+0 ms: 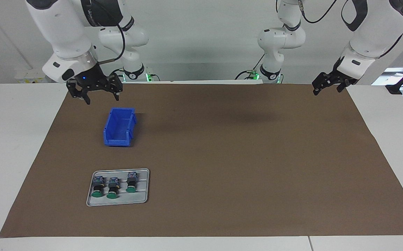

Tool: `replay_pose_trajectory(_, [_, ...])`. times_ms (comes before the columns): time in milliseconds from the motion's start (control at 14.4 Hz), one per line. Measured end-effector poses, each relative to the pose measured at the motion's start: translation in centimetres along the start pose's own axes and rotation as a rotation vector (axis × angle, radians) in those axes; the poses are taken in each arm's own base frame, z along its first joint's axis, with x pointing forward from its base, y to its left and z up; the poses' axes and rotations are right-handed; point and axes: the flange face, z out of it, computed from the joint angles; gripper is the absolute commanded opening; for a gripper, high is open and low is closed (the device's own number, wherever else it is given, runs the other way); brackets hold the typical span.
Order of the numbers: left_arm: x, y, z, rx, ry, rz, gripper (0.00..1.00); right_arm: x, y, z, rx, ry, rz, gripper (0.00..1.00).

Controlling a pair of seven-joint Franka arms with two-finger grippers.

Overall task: Place and press button with both arms
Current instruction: 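Reach the right gripper to the metal tray and grasp a green button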

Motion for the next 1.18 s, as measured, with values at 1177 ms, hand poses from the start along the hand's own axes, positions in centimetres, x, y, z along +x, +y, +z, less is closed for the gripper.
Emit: replay_pose_trajectory(1177, [0.0, 0.0, 0.1, 0.0, -0.001, -0.002, 1.0, 15.2, -1.1, 23.3, 0.025, 0.106, 0.067, 0.9])
